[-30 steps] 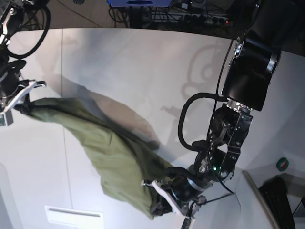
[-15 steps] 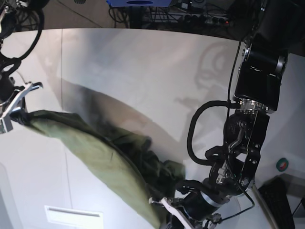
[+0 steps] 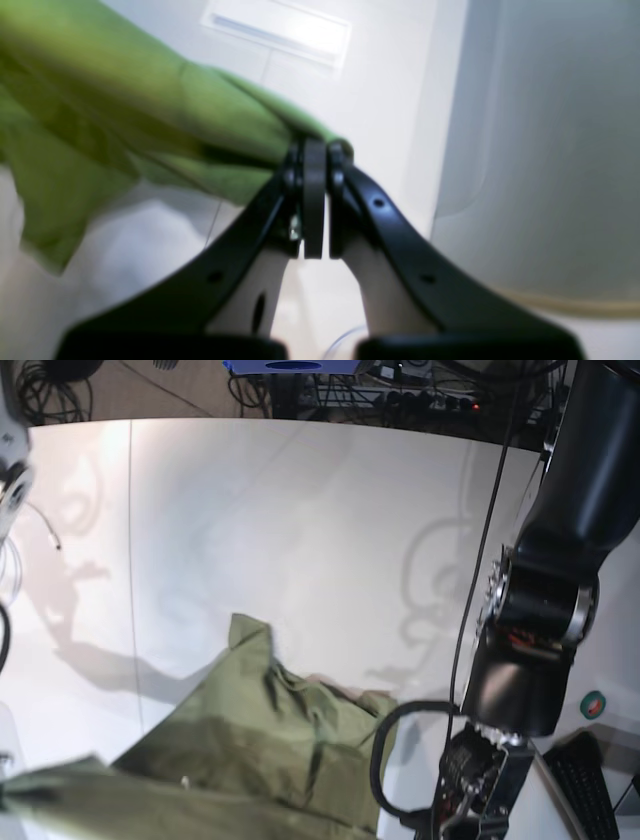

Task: Layout the t-shirt on the table in an organized manner, then fold the t-shirt properly
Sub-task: 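Lift the t-shirt with both grippers and spread it flat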

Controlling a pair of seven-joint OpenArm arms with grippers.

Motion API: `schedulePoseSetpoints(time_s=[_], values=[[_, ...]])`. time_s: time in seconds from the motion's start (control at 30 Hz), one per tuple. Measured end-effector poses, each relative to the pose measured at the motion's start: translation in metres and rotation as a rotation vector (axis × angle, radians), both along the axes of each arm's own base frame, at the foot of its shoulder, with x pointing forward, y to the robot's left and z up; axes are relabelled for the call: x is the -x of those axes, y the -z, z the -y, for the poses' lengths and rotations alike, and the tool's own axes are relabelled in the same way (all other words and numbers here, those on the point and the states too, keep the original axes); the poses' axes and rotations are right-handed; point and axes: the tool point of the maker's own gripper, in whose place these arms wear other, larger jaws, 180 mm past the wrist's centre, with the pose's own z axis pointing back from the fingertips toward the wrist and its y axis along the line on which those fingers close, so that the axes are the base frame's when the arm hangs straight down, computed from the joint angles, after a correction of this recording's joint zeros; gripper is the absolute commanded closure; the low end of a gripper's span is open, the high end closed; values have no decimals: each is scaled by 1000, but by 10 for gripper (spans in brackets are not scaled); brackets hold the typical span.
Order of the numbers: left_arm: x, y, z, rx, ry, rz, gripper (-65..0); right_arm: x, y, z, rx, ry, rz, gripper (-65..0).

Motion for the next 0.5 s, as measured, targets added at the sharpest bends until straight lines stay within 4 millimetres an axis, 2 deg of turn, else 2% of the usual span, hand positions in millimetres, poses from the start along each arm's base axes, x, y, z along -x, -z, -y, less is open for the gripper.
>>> schedulePoseSetpoints(time_s=[0.17, 0.23, 0.33, 0.4, 0.43, 0.5], values=[[-5, -66, 10, 13, 22, 123, 0, -28, -92, -2, 87, -36, 157, 0], [2, -104, 15, 31, 42, 212, 0, -32, -131, 5, 121, -23, 225, 0], [18, -165, 3, 138, 38, 348, 0, -30, -178, 15, 152, -4, 320, 0], [29, -184, -6, 150, 30, 369, 0, -27, -187, 17, 163, 2, 337, 0], [36, -183, -5, 136, 43, 356, 0, -24, -184, 17, 173, 9, 325, 0], [48, -164, -1, 103, 63, 315, 0, -17, -166, 13, 192, 2, 284, 0]])
